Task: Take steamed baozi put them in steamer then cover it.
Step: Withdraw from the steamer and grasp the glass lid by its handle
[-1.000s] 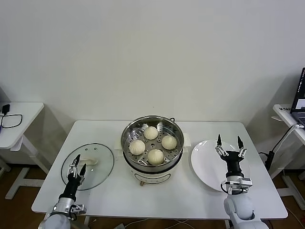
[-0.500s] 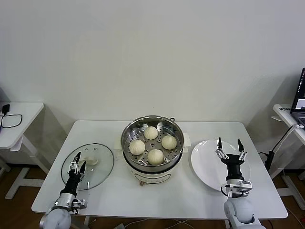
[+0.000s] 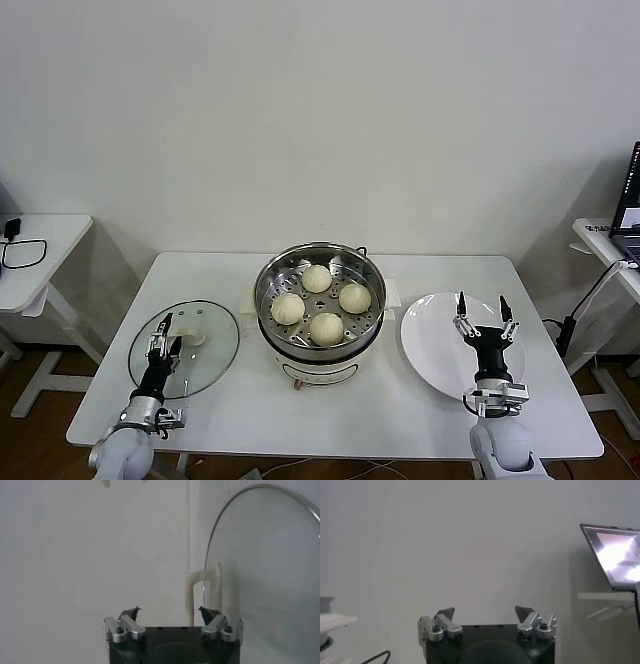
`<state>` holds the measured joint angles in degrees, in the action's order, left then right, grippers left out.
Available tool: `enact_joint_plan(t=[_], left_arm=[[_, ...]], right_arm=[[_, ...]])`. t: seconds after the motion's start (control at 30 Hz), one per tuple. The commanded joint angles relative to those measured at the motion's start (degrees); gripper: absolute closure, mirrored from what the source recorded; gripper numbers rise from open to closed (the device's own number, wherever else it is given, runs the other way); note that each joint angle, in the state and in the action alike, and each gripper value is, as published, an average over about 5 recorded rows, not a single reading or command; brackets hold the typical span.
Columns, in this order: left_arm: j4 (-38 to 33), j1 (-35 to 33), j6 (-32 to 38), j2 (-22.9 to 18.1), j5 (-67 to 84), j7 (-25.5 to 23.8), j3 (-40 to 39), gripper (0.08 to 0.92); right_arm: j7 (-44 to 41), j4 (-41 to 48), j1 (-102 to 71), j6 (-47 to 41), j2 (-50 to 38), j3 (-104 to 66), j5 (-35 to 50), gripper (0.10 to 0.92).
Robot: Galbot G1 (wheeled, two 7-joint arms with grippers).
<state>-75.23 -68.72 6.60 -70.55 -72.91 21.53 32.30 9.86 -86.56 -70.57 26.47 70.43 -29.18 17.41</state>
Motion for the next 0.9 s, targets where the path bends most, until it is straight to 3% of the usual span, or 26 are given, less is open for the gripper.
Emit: enact_joint_plan(t=[0.03,0.47,0.9], left_arm=[[1.59,1.72,-0.15,-0.15,-0.43,-0.14,-0.4,0.177],[2.93,2.65,-0.09,-0.16,-0.67,-0.4,-0.52,0.189],[2.93,2.61,-0.02,-0.36,-0.83,-2.2,-0.55,0.533]], right_arm=[[-0.03,0.03,-0.16,0.07,0.19,-0.12,-0.35,0.203],[0.09,0.07,-0.35,0.11,0.42,-0.22,-1.14,0.203],[0.48,-0.15,-0.04,0.08,0.33,-0.55,-1.23,0.203]])
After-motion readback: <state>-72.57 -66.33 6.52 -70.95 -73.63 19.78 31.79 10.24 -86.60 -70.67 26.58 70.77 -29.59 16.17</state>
